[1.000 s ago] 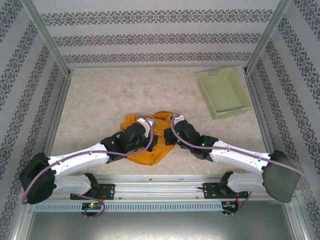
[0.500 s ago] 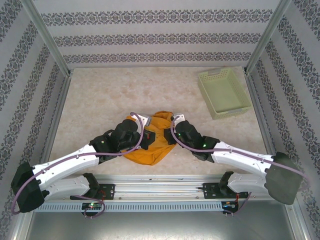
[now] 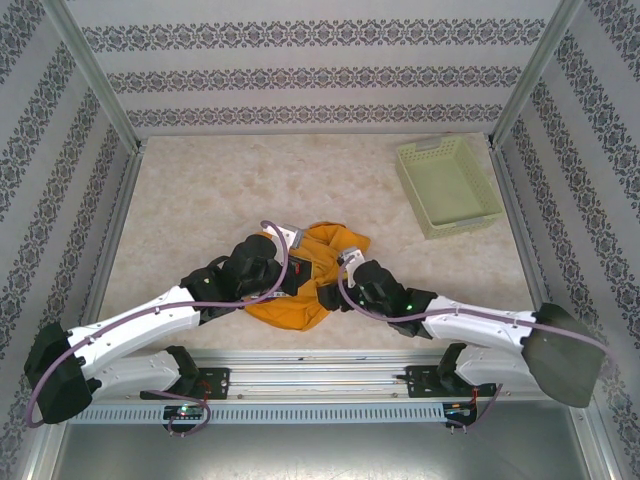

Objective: Fold the inside-out t-shirt

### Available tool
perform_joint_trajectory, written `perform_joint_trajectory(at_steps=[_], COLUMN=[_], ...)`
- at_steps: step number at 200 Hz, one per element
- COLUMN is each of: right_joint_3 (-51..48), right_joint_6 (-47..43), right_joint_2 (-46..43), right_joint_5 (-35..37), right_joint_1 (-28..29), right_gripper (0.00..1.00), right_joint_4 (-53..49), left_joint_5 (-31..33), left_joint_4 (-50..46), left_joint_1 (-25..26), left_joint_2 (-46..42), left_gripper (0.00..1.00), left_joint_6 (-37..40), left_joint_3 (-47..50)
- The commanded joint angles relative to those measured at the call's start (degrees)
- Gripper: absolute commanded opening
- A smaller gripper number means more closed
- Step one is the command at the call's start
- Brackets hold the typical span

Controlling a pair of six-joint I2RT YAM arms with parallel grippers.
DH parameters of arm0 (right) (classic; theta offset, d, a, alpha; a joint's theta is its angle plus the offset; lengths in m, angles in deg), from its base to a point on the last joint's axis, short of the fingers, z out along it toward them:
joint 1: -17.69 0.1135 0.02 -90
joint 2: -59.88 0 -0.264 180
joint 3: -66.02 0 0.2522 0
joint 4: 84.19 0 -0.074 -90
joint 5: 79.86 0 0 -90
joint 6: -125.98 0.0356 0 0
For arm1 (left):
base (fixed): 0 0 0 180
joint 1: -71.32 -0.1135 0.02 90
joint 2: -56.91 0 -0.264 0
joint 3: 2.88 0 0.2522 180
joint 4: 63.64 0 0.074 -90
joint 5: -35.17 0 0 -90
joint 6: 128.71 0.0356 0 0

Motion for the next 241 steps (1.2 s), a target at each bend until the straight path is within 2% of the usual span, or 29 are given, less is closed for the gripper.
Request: perform_joint_trajectory(at_steps=[1, 17, 24, 41, 73, 88, 125, 145, 168, 196, 214, 241], right_joint_3=[3.0, 5.7, 6.1, 5.2, 2.8, 1.7, -2.5, -4.6, -4.2, -2.4, -0.9, 1.9], right_joint_6=[-2.6, -2.8, -3.1, -2.4, -1.9, -2.4, -3.3, -2.4, -2.8, -2.6, -2.1, -0.7], right_joint_2=[3.9, 7.9, 9.3, 11.6, 10.2, 6.9, -8.8, -17.1, -22.4, -23.6, -20.4, -14.1], right_joint_5=[2.2, 10.6, 13.7, 18.7, 19.8, 18.5, 10.2, 5.2, 1.9, 0.5, -1.3, -0.1], right_joint_1=[0.4, 0.5, 0.4, 0.1, -0.2, 0.1, 1.4, 2.2, 3.8, 5.4, 5.5, 5.5], right_gripper=[0.68, 0.54, 0.50, 0.49, 0.49, 0.51, 0.56, 0.56, 0.55, 0.53, 0.51, 0.47], right_joint_4=[3.7, -1.4, -2.5, -3.2, -2.6, -2.4, -2.7, -2.4, -3.3, -3.1, -1.4, -0.2], left_joint_5=[-0.8, -0.9, -0.9, -1.4, -2.1, -2.2, -2.5, -2.3, -1.5, -1.9, -2.5, -3.6], left_joint_4=[1.0, 0.7, 0.6, -0.1, -0.4, 0.3, 1.5, 1.6, 0.9, 1.1, 1.6, 1.8], left_joint_1=[-0.5, -0.6, -0.7, -1.1, -2.0, -2.3, -3.1, -3.6, -3.8, -3.9, -3.9, -3.9], left_joint_2=[-1.4, -3.3, -4.4, -7.0, -8.6, -7.8, -5.4, -4.1, -2.2, -0.9, -0.6, -0.3], left_gripper=[0.00, 0.00, 0.00, 0.00, 0.00, 0.00, 0.00, 0.00, 0.00, 0.00, 0.00, 0.00], left_joint_6=[-0.9, -1.1, -1.3, -1.5, -2.0, -2.4, -3.9, -4.6, -5.2, -5.9, -6.3, -6.9], left_joint_3=[-1.9, -1.8, -1.7, -1.9, -1.8, -1.5, -1.5, -1.9, -2.9, -3.8, -4.0, -4.4])
